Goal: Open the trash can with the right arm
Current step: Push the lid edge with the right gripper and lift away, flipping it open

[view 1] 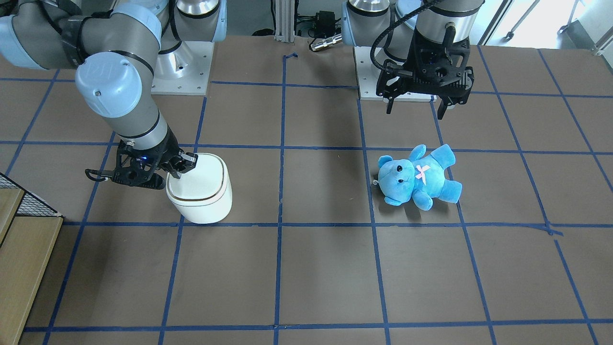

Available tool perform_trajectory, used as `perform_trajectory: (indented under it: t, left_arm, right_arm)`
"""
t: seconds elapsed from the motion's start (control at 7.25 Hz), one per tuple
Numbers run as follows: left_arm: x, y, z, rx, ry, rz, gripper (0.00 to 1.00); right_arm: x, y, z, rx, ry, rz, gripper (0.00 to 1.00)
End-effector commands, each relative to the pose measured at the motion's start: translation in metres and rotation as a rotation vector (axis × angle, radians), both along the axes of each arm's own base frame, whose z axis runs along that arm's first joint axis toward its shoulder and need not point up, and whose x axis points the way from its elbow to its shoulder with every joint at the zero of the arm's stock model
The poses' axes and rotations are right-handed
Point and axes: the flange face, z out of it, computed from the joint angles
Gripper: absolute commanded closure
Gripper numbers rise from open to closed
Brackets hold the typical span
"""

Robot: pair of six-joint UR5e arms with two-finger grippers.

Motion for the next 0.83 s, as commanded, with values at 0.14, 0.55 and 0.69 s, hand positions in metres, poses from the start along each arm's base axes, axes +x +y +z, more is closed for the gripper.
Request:
perform_trajectory:
  t: [0.14,0.55,0.69]
  left_arm:
    - [0.0,0.0,0.0,0.0,0.0,0.0,0.0]
    - [0.0,0.0,0.0,0.0,0.0,0.0,0.0]
    - [0.0,0.0,0.0,0.0,0.0,0.0,0.0]
  right_arm:
    - [0.001,-0.019,0.075,-0.142,-0.007,-0.002,0.0]
    - [-0.004,0.008,0.115,-0.158,-0.002,-0.01,0.0]
    - [-0.004,0.016,0.124,-0.165,-0.002,-0.01,0.0]
